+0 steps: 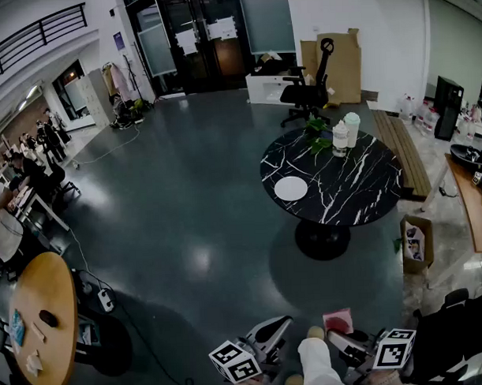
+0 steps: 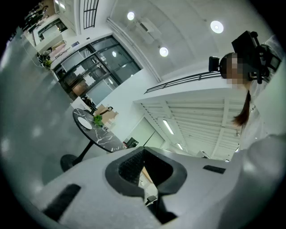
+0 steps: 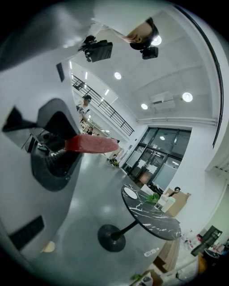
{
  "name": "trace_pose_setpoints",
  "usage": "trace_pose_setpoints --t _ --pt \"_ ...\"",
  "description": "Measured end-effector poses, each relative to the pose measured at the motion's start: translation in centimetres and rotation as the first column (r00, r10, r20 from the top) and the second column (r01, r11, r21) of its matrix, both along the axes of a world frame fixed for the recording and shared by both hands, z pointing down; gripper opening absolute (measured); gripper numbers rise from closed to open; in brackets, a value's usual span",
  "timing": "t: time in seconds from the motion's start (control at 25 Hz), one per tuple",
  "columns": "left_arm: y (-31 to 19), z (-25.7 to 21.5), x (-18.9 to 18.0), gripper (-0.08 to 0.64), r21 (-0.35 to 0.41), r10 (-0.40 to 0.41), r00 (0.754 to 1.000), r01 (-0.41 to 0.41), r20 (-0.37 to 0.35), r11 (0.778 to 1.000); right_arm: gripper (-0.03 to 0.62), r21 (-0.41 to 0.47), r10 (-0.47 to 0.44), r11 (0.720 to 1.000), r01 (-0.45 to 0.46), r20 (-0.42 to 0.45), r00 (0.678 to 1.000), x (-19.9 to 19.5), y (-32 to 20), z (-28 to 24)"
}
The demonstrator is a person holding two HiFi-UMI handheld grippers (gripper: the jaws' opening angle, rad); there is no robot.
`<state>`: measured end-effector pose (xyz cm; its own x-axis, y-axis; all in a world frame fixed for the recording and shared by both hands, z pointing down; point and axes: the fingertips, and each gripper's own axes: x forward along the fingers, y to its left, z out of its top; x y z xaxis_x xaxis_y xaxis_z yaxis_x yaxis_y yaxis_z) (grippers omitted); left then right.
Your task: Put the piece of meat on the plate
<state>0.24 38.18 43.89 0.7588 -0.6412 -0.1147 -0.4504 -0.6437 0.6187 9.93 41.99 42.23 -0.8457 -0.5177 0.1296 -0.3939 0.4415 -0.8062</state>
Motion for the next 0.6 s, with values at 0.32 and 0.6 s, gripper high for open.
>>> trace_pose_setpoints --t 0.32,0.6 --pt "-9.9 -2.1 -1.3 0.009 0.043 -0.066 0.998 0.066 0.019 0.997 0.084 0.051 -0.066 0.997 0.064 0.029 0.997 -1.5 -10.7 -1.6" --pt "-18.1 -3.8 -0.7 0.009 0.078 -0.109 0.994 0.107 0.020 0.991 0.084 0.072 -0.092 0.993 0.089 0.042 0.995 -1.1 -18.3 -2.9"
